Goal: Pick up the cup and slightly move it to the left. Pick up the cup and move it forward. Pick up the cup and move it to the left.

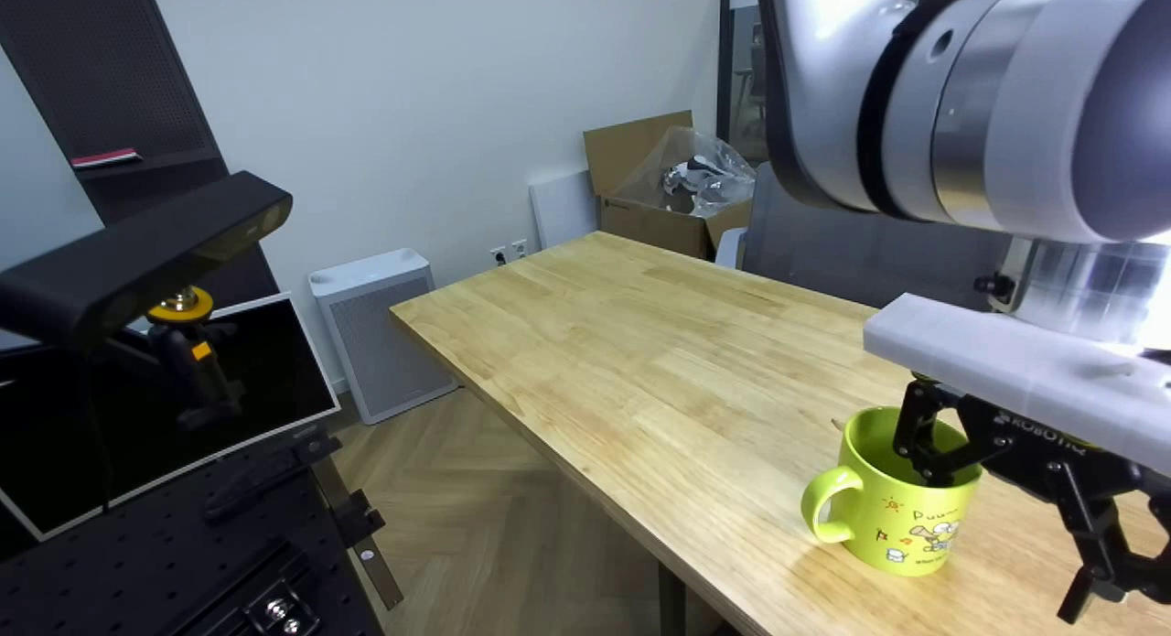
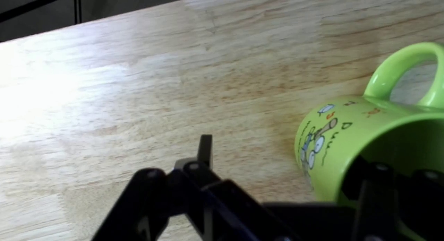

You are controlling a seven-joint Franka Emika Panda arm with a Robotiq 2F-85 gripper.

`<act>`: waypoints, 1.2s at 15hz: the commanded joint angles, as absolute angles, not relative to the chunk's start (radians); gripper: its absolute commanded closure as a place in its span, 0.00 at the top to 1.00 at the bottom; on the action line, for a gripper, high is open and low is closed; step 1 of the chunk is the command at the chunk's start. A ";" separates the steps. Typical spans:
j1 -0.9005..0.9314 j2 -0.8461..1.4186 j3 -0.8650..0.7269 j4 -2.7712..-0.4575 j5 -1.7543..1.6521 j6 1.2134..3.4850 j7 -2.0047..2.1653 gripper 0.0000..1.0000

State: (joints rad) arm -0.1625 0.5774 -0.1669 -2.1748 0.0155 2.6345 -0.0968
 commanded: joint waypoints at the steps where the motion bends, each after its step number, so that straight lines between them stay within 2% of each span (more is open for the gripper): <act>1: -0.158 0.614 -0.174 -2.136 -0.008 2.623 -0.052 0.53; 8: -0.140 0.635 -0.198 -2.122 -0.030 2.601 -0.012 0.05; 9: -0.136 0.633 -0.201 -2.117 -0.031 2.597 -0.004 0.01; 18: -0.115 0.604 -0.205 -2.069 -0.045 2.551 0.031 0.02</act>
